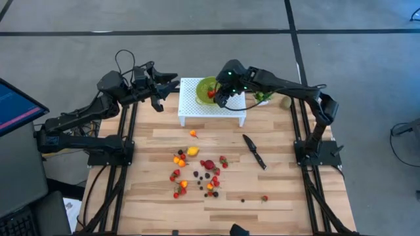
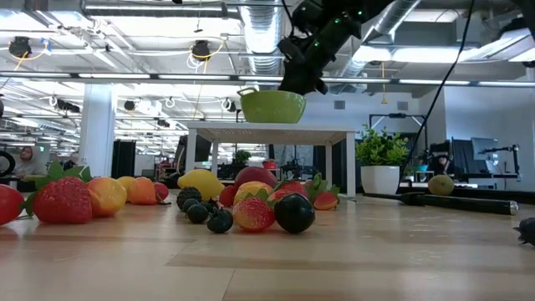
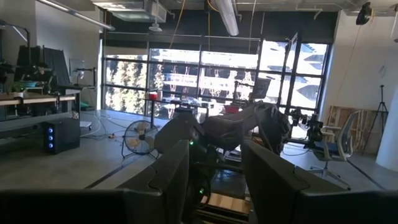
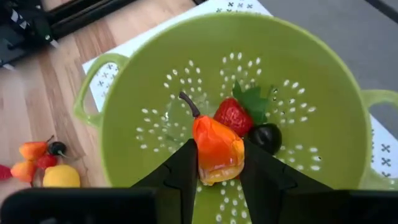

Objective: Pick & Place Fruit
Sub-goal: Put the yellow peach into the green strainer bowl, then put the brown kiwi into the green strainer bowl

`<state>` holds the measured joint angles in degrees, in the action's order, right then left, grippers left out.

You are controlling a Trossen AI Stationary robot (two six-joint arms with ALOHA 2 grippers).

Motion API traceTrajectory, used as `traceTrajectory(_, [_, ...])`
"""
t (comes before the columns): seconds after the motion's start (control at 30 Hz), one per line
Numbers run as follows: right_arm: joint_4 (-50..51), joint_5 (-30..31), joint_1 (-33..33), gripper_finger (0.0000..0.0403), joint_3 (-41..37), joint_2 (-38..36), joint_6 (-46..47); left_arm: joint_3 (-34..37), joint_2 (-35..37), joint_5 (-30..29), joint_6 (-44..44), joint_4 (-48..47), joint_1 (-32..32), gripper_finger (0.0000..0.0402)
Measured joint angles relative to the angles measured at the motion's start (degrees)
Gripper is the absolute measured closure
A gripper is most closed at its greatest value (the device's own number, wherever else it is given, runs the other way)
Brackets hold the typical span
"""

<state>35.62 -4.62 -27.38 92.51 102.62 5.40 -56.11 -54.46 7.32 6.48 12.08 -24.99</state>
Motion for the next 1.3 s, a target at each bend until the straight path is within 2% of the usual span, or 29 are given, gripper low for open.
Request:
traceTrajectory(0.2, [-0.3, 0.1, 0.0, 0.0277, 0.1, -0.3, 0.5, 0.0, 0.0, 0.0, 0.0, 0.0, 0.0, 0.0259])
traceTrajectory(0.5, [0.1, 0.0, -0.1, 0.0182, 0.1, -0.2, -0.4, 0.0, 0.0, 0.0, 0.0, 0.0, 0.0, 0.0259])
traceTrajectory(0.6, [2.6, 0.0, -0.1, 0.0166, 0.0, -1.9, -0.7, 0.0, 0.0, 0.0, 0.0, 0.0, 0.0, 0.0259])
traceTrajectory(0.77, [10.9, 1.0, 0.0, 0.0172, 0.1, -7.8, -0.7, 0.0, 0.0, 0.0, 0.0, 0.0, 0.0, 0.0259])
traceTrajectory(0.97, [24.8, 8.2, 1.7, 0.02, 0.0, -13.5, 5.2, 0.0, 0.0, 0.0, 0.0, 0.0, 0.0, 0.0259])
traceTrajectory(1.07, [33.8, 13.5, 2.9, 0.0215, 0.0, -14.8, 8.4, 0.0, 0.0, 0.0, 0.0, 0.0, 0.0, 0.0259])
traceTrajectory(1.2, [43.9, 23.5, 4.6, 0.0231, 0.0, -15.7, 14.2, 0.0, 0.0, 0.0, 0.0, 0.0, 0.0, 0.0259])
traceTrajectory(1.3, [48.8, 27.9, 5.0, 0.0236, 0.0, -15.7, 20.5, 0.0, 0.0, 0.0, 0.0, 0.0, 0.0, 0.0259])
